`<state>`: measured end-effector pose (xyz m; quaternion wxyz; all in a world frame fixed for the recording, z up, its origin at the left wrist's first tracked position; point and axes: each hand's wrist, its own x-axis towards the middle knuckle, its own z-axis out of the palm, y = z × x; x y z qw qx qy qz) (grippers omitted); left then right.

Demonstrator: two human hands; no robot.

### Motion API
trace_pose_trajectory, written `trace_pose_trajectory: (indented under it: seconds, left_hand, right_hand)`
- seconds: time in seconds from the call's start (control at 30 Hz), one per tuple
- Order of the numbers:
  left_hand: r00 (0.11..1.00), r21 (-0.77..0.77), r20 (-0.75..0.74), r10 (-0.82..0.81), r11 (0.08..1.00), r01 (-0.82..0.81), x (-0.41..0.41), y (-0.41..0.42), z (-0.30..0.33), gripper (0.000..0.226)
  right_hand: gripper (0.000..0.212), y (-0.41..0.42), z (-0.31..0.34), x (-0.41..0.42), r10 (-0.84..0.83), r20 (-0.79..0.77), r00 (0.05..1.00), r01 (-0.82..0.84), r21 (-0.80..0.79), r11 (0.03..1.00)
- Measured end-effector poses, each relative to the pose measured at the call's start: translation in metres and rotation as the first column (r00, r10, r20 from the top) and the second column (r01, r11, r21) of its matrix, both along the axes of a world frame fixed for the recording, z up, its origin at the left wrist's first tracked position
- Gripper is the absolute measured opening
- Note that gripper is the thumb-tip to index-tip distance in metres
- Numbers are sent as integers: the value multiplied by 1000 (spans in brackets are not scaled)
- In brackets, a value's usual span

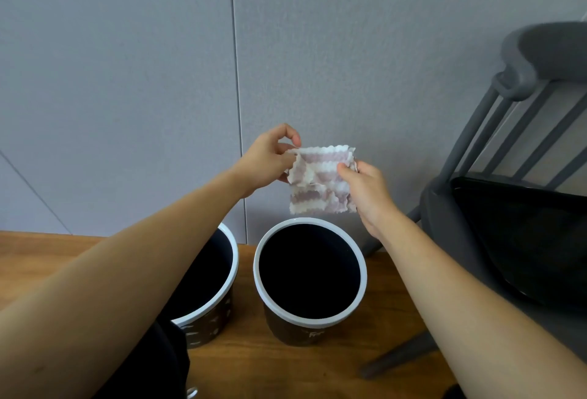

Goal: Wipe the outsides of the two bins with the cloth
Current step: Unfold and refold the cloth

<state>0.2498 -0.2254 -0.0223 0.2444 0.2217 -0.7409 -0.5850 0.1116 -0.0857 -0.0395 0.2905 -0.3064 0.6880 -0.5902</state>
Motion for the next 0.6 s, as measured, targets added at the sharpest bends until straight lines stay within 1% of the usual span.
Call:
trace_pose_trajectory:
  seconds: [0.1, 0.13, 0.17, 0.27, 0.33, 0.37, 0.43, 0.53, 0.57, 0.6]
  left_hand:
    - [999, -76, 34, -11, 997, 14, 1, 1, 1, 40]
    - [999, -92, 45, -4, 996, 8, 1, 1, 1, 41]
    - [998, -100, 55, 2, 995, 3, 1, 1, 0, 37]
    - [997, -112, 68, 41, 993, -34, -3, 4, 0, 8]
    - [989, -190, 87, 117, 977, -99, -6, 5, -2, 12]
    - [983, -231, 105, 151, 965, -123, -8, 5, -2, 13]
    - [972, -293, 138, 192, 945, -145, -9, 8, -2, 13]
    - [959, -371, 157, 237, 914, -165, -10, 9, -1, 13]
    - [958, -377, 154, 241, 911, -168, -11, 10, 0, 14]
    - [962, -367, 148, 231, 916, -163, -11, 10, 0, 16]
  right_hand:
    - [16, 0, 3, 2, -2, 20, 1000, 2, -21, 1000]
    - [16, 1, 3, 2, -5, 15, 1000, 5, -23, 1000]
    - [16, 1, 4, 2, -4, 3, 1000, 4, -25, 1000]
    - [14, 4, 6, 6, 59, 11, 998, -58, -57, 997]
    - [29, 4, 10, 10, 141, 16, 990, -140, -68, 988]
    - [38, 3, 11, 12, 170, -4, 985, -170, -54, 984]
    - [50, 1, 11, 20, 176, -84, 981, -178, -19, 984]
    - [64, -4, 4, 30, 121, -235, 964, -108, 64, 992]
    - [65, -6, 2, 32, 91, -284, 955, -63, 105, 992]
    - [61, -7, 0, 32, 61, -328, 943, -17, 138, 990]
